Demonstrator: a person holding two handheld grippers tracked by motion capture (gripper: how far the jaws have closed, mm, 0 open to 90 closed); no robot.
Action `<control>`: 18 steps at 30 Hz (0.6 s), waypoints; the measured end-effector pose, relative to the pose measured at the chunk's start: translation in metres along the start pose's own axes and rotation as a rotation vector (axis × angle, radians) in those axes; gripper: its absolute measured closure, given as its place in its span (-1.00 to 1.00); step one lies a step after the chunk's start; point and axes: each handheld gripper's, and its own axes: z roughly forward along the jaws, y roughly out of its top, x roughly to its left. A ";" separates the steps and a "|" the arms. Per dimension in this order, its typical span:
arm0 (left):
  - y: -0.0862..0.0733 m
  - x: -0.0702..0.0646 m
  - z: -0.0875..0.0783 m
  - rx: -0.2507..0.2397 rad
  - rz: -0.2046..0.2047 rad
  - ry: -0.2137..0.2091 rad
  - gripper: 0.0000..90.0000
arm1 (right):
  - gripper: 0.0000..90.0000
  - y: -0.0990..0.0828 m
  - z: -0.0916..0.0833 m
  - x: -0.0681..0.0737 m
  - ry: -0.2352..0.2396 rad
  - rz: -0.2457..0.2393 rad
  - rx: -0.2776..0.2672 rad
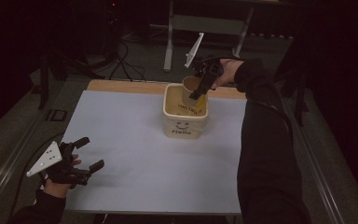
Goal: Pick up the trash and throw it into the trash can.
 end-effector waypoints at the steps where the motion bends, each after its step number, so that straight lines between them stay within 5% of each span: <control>1: 0.000 0.000 0.000 0.000 -0.001 0.001 -0.98 | -0.45 0.001 0.000 -0.001 0.002 -0.001 -0.001; 18: -0.001 0.001 -0.001 -0.003 -0.007 -0.002 -0.98 | -0.46 0.009 0.000 -0.017 -0.016 0.021 0.014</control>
